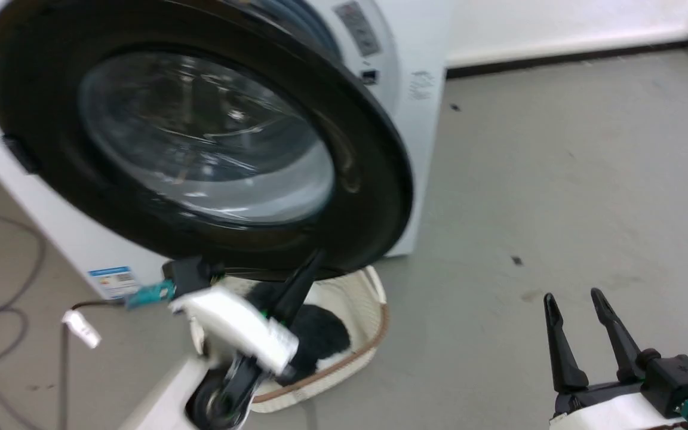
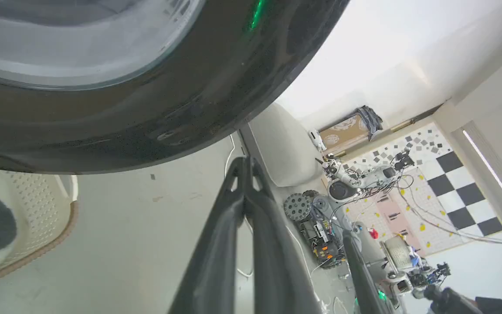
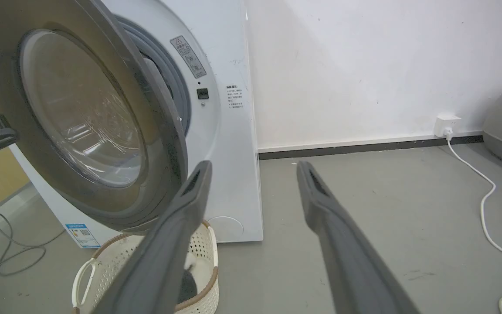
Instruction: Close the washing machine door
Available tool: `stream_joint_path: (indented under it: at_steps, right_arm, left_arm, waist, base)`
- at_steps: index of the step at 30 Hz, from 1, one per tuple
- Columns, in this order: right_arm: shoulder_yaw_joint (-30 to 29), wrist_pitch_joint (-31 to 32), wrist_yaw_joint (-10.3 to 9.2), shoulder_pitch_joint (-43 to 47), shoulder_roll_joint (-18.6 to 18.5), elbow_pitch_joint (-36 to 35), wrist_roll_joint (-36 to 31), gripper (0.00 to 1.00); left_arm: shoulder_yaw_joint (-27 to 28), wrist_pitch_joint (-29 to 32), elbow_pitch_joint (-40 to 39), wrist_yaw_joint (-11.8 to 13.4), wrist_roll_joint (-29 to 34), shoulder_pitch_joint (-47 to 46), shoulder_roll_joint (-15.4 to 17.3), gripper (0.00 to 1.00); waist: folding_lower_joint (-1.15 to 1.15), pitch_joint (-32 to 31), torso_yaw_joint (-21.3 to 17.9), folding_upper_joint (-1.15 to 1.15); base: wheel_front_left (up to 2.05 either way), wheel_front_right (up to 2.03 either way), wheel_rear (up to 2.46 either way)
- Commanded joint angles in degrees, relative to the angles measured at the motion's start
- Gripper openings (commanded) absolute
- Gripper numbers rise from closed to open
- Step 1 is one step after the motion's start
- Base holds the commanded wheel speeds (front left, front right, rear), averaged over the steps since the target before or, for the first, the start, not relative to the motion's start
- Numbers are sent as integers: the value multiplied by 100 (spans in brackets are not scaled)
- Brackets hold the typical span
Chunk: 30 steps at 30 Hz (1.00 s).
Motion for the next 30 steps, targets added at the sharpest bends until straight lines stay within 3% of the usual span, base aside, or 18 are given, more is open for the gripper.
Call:
stream_joint_path:
  at_steps: [1,5,8,10,12,17,22,23,24,30]
  right_arm:
    - [-6,-24,5,78,9,-10,-48,100]
    - [2,-24,5,149,9,-31,-56,100]
    - [18,-24,5,183,9,-58,-65,100]
    - [7,-24,5,198,9,-74,-63,100]
    - [11,-24,5,218,9,-98,-59,100]
    - [56,-24,5,266,9,-123,-40,100]
    - [147,-24,5,293,9,-105,-30,100]
    - [164,-24,5,298,9,-99,-23,100]
    - [180,-24,5,303,9,-94,-16,100]
    - [273,-24,5,346,-17,-44,31,100]
  left_arm:
    - [-178,-156,-179,-25,405,174,282,0]
    - [-554,-870,-357,-9,1734,458,1010,0]
    - [-592,-1325,-413,355,2760,556,1370,0]
    - [-385,-1437,-556,619,3177,685,1429,0]
    - [65,-1462,-863,850,3547,859,1352,0]
    - [1139,-1467,-1688,1164,4742,1681,1013,0]
    - [1745,-1468,-2057,1165,5412,2494,476,0]
    - [1800,-1468,-2040,1144,5509,2632,392,73]
    - [1848,-1469,-1999,1133,5582,2753,301,100]
    - [2006,-1469,-1757,1063,6131,3147,-78,100]
  waist:
    - [0,-285,372,0]
    - [0,-415,726,0]
    - [0,-470,951,0]
    - [0,-499,1087,0]
    - [0,-522,1209,0]
    - [0,-576,1412,0]
    - [0,-620,1499,0]
    - [0,-631,1506,0]
    - [0,-642,1512,0]
    - [0,-678,1538,0]
  base:
    - [0,0,0]
    - [0,0,0]
    - [0,0,0]
    - [0,0,0]
    - [0,0,0]
    - [0,0,0]
    - [0,0,0]
    - [0,0,0]
    - [0,0,0]
    - [0,0,0]
